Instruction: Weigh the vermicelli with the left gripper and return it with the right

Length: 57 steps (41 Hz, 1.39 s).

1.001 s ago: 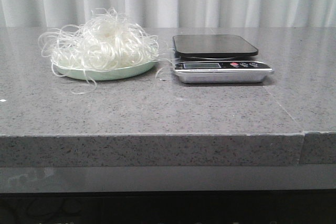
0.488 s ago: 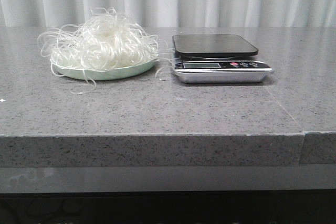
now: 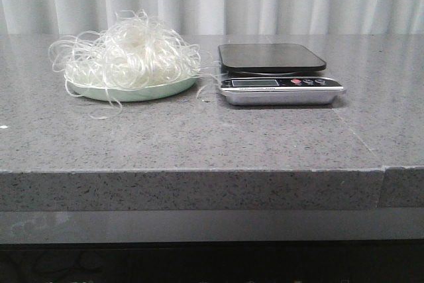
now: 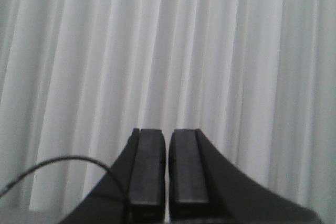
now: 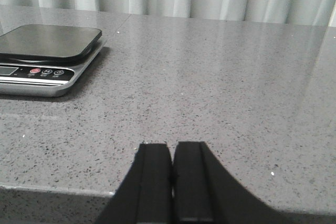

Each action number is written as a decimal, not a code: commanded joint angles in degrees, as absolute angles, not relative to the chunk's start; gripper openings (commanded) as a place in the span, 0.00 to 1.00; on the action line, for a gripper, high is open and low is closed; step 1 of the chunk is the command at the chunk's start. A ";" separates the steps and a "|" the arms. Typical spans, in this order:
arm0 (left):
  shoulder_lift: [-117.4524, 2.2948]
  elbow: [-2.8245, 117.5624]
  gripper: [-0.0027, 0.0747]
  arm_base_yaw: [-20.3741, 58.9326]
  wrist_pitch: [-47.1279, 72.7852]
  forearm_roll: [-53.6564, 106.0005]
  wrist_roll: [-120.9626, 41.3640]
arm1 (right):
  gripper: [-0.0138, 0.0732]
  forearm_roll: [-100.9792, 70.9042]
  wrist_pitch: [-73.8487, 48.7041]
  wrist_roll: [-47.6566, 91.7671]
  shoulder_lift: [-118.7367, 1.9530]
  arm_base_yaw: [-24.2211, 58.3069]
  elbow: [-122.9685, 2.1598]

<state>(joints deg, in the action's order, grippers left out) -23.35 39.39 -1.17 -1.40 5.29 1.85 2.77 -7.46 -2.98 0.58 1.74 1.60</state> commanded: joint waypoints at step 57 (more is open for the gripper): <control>-98.66 102.84 0.95 23.78 59.60 8.14 0.00 | 0.33 3.17 -2.46 -2.63 1.54 1.56 1.12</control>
